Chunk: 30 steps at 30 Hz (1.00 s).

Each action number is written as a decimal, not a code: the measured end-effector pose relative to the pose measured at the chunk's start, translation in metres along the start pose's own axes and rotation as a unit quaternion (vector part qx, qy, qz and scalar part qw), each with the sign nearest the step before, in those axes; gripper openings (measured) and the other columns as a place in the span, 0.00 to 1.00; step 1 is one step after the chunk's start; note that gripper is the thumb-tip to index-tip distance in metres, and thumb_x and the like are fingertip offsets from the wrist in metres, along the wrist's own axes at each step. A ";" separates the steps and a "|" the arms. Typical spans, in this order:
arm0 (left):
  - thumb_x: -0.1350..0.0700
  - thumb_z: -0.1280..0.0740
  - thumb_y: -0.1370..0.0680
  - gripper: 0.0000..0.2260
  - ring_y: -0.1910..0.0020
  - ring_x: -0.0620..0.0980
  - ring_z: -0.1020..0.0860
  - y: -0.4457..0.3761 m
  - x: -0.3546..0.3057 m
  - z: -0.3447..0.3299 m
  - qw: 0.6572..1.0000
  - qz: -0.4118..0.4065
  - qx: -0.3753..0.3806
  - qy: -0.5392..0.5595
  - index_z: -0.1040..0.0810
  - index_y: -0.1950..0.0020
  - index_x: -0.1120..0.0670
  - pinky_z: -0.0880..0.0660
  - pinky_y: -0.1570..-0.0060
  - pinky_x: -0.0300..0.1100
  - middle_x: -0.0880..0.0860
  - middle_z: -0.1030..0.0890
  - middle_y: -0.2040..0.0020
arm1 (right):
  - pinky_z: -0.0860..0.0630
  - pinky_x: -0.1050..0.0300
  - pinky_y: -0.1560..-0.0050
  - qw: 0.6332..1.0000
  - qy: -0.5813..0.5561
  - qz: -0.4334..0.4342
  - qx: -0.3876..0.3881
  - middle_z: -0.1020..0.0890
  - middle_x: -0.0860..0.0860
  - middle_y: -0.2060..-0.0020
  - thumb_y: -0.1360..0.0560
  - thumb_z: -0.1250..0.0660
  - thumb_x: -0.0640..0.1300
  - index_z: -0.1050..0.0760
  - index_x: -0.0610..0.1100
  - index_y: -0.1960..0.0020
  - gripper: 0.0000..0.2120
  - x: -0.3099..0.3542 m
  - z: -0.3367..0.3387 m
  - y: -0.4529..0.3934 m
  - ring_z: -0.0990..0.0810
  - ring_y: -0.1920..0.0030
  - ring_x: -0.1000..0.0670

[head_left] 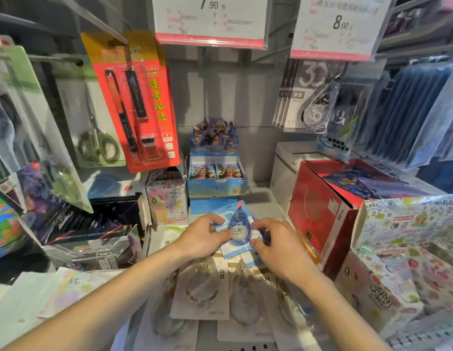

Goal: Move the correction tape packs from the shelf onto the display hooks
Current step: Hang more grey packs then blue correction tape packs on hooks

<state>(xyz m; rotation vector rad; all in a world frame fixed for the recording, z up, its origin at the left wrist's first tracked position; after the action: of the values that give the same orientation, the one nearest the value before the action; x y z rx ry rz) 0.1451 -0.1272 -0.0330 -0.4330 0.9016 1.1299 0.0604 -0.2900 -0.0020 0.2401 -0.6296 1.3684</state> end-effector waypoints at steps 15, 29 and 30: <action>0.64 0.22 0.27 0.27 0.63 0.38 0.14 0.032 -0.028 0.039 0.975 -0.081 -0.081 0.192 0.27 0.31 0.52 0.23 0.67 0.29 0.49 0.15 0.49 | 0.20 0.60 0.56 0.942 -0.334 -0.033 -0.030 0.11 0.51 0.54 0.22 0.27 0.43 0.18 0.48 0.37 0.14 0.005 0.004 -0.013 0.16 0.60 0.58; 0.59 0.25 0.23 0.26 0.54 0.31 0.17 0.048 0.003 0.074 0.977 -0.084 -0.124 0.153 0.33 0.31 0.44 0.22 0.61 0.27 0.37 0.13 0.54 | 0.26 0.51 0.40 0.982 0.174 0.040 0.062 0.19 0.46 0.44 0.24 0.32 0.63 0.22 0.46 0.38 0.24 0.009 -0.019 -0.022 0.23 0.39 0.42; 0.58 0.25 0.23 0.26 0.55 0.30 0.17 0.049 0.004 0.075 0.977 -0.080 -0.129 0.150 0.33 0.31 0.45 0.23 0.61 0.26 0.39 0.14 0.52 | 0.27 0.51 0.41 0.978 0.196 0.034 0.067 0.19 0.45 0.42 0.24 0.33 0.64 0.25 0.46 0.35 0.27 0.007 -0.023 -0.023 0.23 0.38 0.41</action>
<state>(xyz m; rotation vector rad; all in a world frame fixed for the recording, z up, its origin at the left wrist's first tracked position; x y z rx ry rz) 0.1308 -0.0526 0.0141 -0.8926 0.9649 1.0516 0.0895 -0.2773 -0.0117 0.0514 -0.2178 1.4747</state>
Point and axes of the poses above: each hand's wrist, its own y-axis away from the middle knuckle, its own z-axis out of the back of the hand, x = y × z, the point moved 9 cm from there along -y, towards the middle knuckle
